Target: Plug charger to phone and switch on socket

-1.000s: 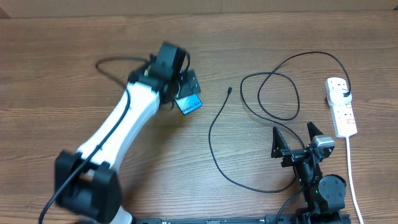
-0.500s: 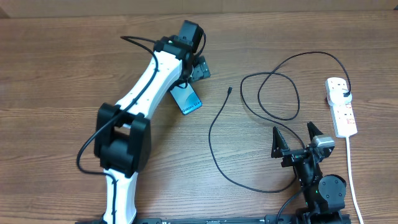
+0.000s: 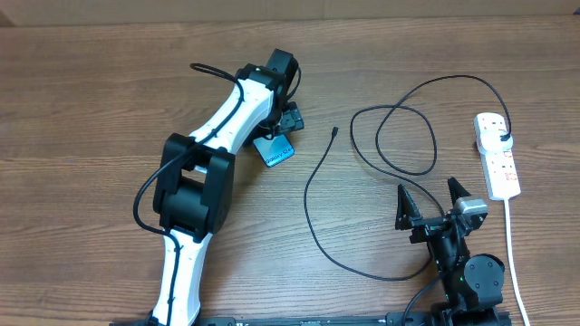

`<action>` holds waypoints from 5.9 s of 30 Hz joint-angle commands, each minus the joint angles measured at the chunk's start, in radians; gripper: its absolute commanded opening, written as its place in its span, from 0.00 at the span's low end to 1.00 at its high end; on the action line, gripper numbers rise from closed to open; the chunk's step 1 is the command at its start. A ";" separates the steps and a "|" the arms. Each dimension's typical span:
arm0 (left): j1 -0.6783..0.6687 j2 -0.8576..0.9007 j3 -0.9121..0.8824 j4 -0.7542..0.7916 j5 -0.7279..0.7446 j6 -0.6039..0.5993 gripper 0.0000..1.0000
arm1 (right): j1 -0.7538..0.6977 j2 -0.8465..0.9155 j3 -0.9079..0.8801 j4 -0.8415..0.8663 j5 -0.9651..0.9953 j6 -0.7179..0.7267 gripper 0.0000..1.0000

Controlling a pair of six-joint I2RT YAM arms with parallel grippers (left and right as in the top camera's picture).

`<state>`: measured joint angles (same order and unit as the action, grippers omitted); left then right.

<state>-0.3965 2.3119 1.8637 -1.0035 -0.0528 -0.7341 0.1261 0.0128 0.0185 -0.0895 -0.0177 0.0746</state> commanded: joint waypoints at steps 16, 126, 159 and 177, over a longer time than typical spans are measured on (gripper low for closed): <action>0.049 0.024 -0.035 0.008 0.031 -0.006 1.00 | 0.004 -0.010 -0.011 0.007 0.014 0.003 1.00; -0.059 0.024 0.126 -0.037 0.135 0.220 1.00 | 0.004 -0.010 -0.011 0.007 0.014 0.003 1.00; -0.069 0.066 -0.018 0.059 0.073 0.151 1.00 | 0.004 -0.010 -0.011 0.007 0.014 0.003 1.00; -0.067 0.111 0.077 -0.100 0.068 0.135 1.00 | 0.004 -0.010 -0.011 0.007 0.014 0.003 1.00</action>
<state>-0.4690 2.3692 1.9305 -1.0882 0.0071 -0.5709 0.1261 0.0128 0.0185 -0.0895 -0.0174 0.0746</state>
